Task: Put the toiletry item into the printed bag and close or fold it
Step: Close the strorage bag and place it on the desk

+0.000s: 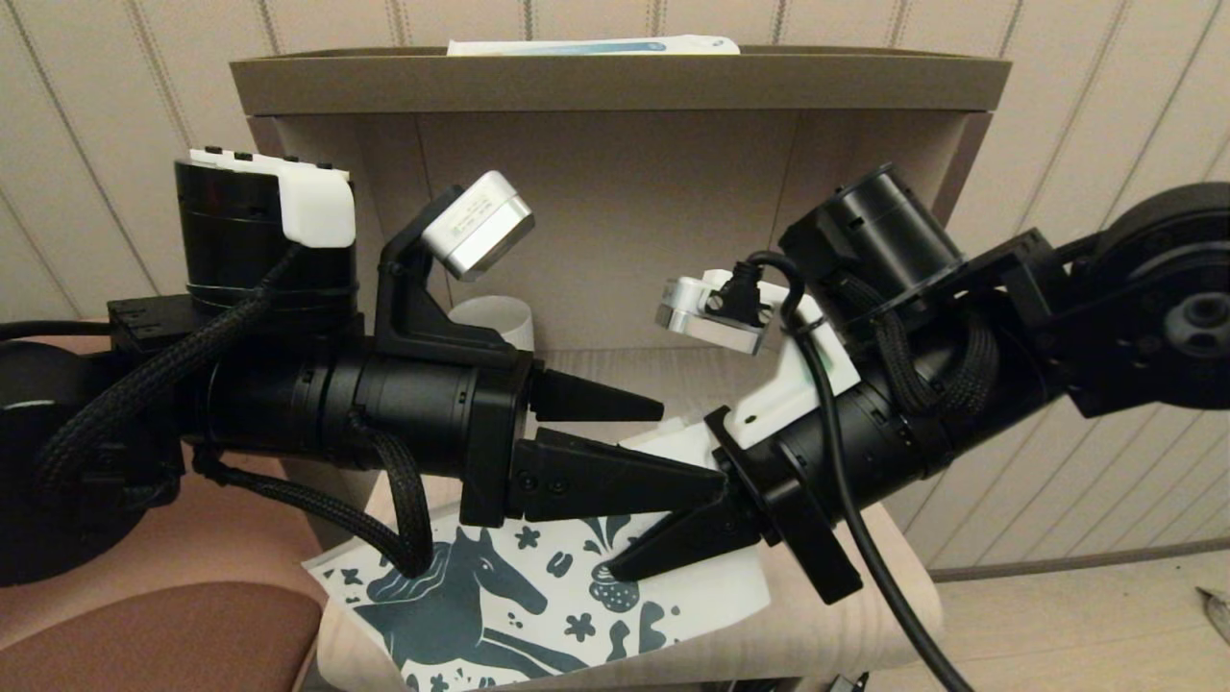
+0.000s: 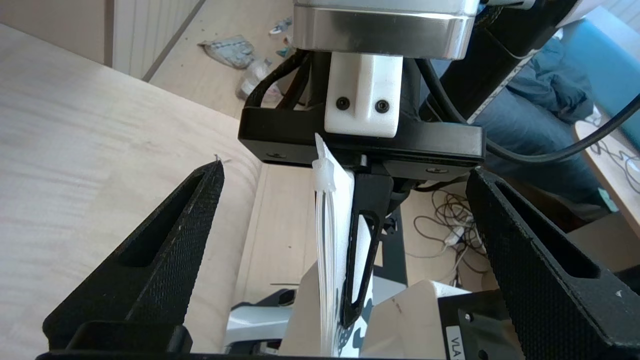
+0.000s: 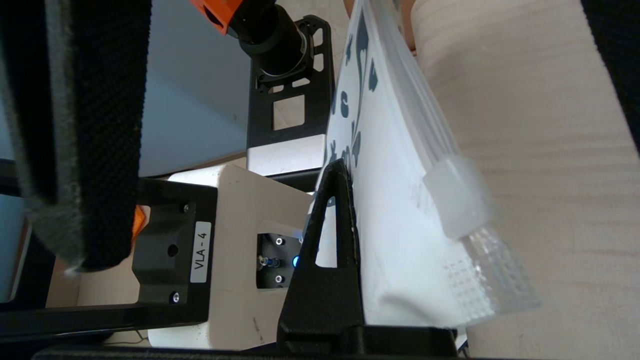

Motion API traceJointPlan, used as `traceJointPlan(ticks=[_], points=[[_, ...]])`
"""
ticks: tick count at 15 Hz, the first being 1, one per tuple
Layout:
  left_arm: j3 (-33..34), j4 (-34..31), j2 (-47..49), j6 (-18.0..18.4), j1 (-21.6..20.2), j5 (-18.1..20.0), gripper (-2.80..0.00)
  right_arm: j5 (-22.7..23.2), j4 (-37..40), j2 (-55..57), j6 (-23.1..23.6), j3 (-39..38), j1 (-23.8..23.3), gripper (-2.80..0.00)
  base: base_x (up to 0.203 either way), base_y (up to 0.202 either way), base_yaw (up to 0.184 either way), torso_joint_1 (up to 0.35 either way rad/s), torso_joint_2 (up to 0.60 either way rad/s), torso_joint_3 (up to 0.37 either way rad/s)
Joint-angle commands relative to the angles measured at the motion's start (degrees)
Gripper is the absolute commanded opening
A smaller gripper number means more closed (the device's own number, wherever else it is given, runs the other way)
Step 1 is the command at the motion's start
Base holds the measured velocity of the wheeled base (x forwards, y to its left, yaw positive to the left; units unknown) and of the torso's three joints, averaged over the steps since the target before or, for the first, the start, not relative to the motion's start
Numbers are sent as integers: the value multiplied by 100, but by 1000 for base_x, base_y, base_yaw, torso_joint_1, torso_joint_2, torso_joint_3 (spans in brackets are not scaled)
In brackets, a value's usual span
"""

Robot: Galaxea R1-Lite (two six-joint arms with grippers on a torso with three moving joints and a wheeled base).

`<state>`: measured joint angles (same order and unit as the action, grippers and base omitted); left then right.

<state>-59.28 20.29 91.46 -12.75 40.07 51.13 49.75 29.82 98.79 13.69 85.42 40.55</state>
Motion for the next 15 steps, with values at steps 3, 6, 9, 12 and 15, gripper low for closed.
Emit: traceJointPlan(ticks=[3, 6, 9, 12, 15], points=[[31, 11, -23, 10, 1, 55, 0, 52, 15, -9, 46, -61, -3, -280, 0, 0, 0, 0, 0, 0], [31, 10, -23, 10, 1, 73, 0, 52, 15, -9, 64, -87, -12, -280, 0, 0, 0, 0, 0, 0], [22, 19, -14, 10, 1, 38, 0, 35, 6, -9, 64, -61, -5, -280, 0, 0, 0, 0, 0, 0], [29, 19, -11, 18, 1, 20, -280, -18, 6, -9, 37, -52, -3, -280, 0, 0, 0, 0, 0, 0], [84, 124, -49, -8, 1, 38, -280, -19, 6, -44, 37, -19, 21, -280, 0, 0, 0, 0, 0, 0]])
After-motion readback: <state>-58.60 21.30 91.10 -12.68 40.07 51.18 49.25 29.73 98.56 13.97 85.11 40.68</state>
